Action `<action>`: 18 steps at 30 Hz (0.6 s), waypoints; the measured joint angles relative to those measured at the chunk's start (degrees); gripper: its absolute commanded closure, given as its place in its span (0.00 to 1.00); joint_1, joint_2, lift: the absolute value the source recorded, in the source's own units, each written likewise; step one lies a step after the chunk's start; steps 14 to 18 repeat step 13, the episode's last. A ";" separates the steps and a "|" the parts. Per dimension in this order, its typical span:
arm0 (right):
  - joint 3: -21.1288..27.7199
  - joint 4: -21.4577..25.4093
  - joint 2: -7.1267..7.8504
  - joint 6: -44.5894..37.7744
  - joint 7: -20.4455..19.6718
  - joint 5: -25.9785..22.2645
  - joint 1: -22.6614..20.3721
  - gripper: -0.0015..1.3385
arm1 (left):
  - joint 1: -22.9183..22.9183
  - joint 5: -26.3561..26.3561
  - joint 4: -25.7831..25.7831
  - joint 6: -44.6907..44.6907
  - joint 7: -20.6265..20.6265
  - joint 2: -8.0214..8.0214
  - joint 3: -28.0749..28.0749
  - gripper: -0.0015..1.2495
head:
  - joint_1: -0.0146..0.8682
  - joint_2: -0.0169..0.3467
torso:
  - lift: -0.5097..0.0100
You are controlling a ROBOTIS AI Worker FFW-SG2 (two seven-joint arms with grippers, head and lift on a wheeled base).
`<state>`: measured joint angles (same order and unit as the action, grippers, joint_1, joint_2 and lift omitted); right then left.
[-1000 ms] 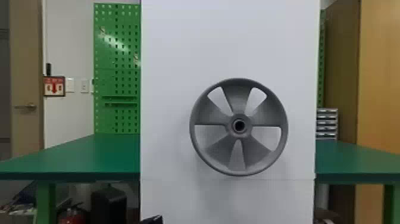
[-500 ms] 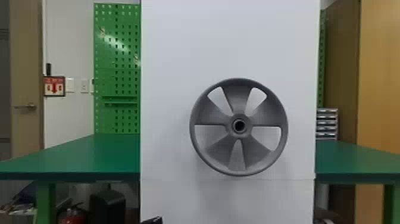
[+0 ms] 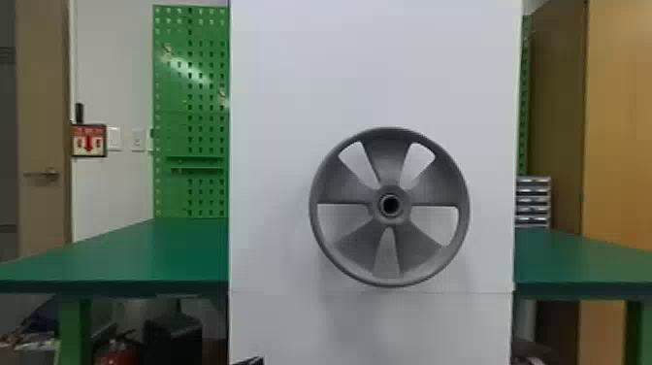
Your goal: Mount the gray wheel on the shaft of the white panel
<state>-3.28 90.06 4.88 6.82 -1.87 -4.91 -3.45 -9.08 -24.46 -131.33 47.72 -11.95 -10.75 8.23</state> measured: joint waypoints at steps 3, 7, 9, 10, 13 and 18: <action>-0.39 -1.00 0.37 0.39 0.02 -0.23 -0.06 0.06 | 0.25 0.00 0.00 0.00 0.00 0.23 -0.11 0.21 | 0.06 0.16 | 0.00; -0.91 -2.26 1.06 1.41 0.02 -1.17 0.08 0.06 | 0.47 -0.34 0.12 0.00 -0.26 0.28 -0.25 0.21 | 0.06 0.16 | 0.00; -0.75 -2.84 0.91 1.91 0.02 -1.45 0.24 0.06 | 0.30 -0.45 0.30 0.01 -1.13 0.21 -0.16 0.21 | 0.06 0.16 | 0.00; -0.56 -2.99 0.76 2.11 0.05 -1.48 0.27 0.06 | 0.15 -0.48 0.44 0.02 -1.46 0.14 -0.07 0.21 | 0.06 0.16 | 0.00; 0.01 -3.22 0.36 2.58 0.11 -1.16 0.35 0.06 | 0.00 -0.85 0.98 0.03 -1.86 0.08 -0.06 0.21 | 0.06 0.16 | 0.00; 0.01 -3.22 0.36 2.58 0.11 -1.16 0.35 0.06 | 0.00 -0.85 0.98 0.03 -1.86 0.08 -0.06 0.21 | 0.06 0.16 | 0.00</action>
